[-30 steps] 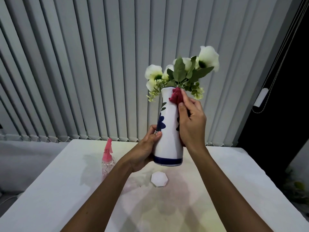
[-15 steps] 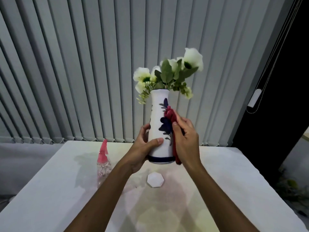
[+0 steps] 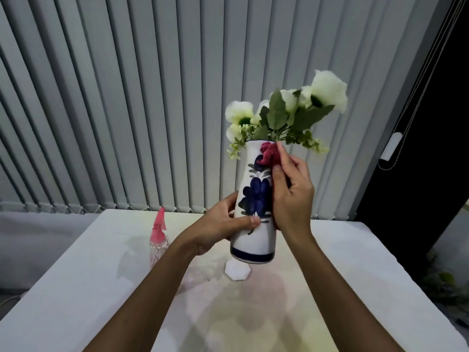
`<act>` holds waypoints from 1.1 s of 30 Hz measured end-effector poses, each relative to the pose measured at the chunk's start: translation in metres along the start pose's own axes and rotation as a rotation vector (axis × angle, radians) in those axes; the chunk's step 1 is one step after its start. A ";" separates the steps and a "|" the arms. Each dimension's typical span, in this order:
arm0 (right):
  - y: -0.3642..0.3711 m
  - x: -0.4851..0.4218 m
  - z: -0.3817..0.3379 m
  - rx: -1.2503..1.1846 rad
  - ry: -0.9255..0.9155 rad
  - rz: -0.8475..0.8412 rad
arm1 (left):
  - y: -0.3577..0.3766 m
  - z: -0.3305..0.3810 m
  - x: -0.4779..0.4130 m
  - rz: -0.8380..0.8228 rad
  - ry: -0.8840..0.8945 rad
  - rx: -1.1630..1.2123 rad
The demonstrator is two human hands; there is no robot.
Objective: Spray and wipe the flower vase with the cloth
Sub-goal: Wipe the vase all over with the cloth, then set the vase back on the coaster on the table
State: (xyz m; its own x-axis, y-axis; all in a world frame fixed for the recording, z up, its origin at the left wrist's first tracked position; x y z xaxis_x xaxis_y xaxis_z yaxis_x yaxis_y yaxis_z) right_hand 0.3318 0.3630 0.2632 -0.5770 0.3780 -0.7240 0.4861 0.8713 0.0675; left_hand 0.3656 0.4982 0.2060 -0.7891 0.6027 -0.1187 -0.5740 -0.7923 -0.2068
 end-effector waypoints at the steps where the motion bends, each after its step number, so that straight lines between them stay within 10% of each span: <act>1: 0.000 -0.002 0.002 -0.011 0.027 -0.038 | 0.001 -0.002 -0.001 0.018 -0.005 0.000; 18: -0.027 0.105 0.126 -0.168 0.904 -0.154 | 0.001 -0.079 -0.038 0.180 -0.155 0.061; 33: -0.090 0.191 0.266 0.994 0.806 -0.772 | -0.011 -0.204 -0.084 0.267 -0.321 -0.323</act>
State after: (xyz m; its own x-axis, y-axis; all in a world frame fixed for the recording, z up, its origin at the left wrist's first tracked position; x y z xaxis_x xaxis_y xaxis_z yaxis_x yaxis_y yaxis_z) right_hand 0.3520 0.2734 -0.0639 -0.9302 0.2911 0.2237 -0.0542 0.4938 -0.8679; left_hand 0.4826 0.4759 0.0198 -0.9549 0.2845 0.0844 -0.2872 -0.8143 -0.5044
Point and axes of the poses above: each hand's wrist, its own x-axis away from the middle knuckle, its own y-axis out of the palm, z = x × y, the point moved 4 cm from there along -x, towards the middle knuckle, and after that the axes turned 10 degrees about -x, right-handed, at the moved point
